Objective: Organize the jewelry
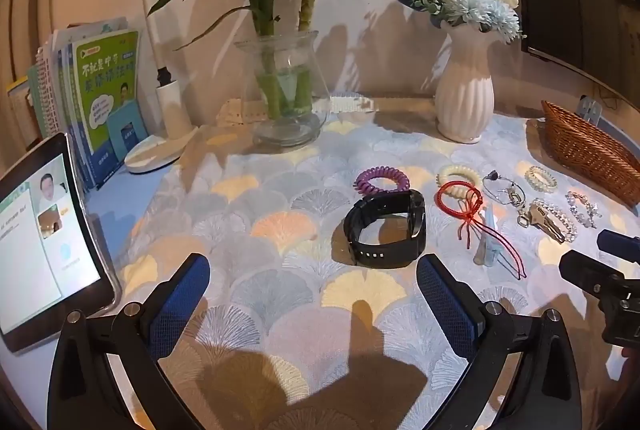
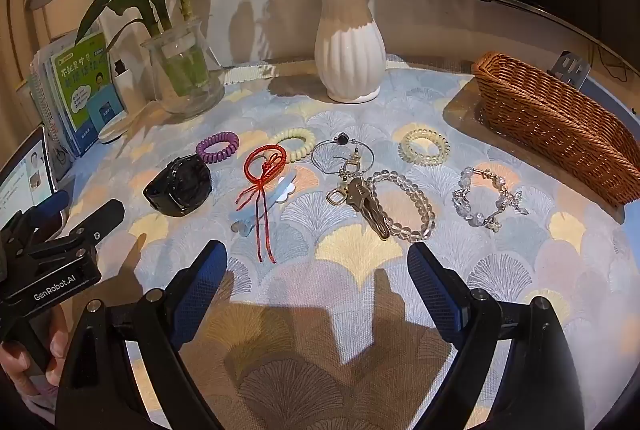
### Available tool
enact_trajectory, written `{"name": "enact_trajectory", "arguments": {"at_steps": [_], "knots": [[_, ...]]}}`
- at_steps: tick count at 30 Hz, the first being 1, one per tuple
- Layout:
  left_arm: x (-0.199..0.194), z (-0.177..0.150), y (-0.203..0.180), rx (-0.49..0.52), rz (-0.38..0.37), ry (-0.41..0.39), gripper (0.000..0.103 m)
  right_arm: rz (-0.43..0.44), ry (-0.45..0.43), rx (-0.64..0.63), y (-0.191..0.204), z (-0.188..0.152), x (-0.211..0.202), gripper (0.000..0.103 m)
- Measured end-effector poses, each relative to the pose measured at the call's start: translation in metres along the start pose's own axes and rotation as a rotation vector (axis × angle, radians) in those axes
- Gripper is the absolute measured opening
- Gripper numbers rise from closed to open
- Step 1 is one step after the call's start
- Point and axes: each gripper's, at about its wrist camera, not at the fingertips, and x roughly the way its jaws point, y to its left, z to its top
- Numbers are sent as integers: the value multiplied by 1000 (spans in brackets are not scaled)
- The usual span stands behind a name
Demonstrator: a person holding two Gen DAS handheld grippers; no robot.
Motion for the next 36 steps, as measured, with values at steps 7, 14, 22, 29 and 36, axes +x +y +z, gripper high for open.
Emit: {"name": "enact_trajectory", "arguments": {"at_steps": [7,14,22,29,36], "knots": [[-4,3,-2,-10,-24,-7,103,5,0,4,0,0,0,93],[-1,-1,0,-7,-39,-5,103,-2,-3,-1,2,0,1,93],[0,-1,2,-22,-62,-6,103,-7,-4,-8,-2,-1,1,93],[-1,-2,-1,-3,-65,-9,103,-7,-5,-7,1,0,1,93],[-2,-2,-2,0,-65,-10,103,-8,-5,-9,0,0,1,93]]}}
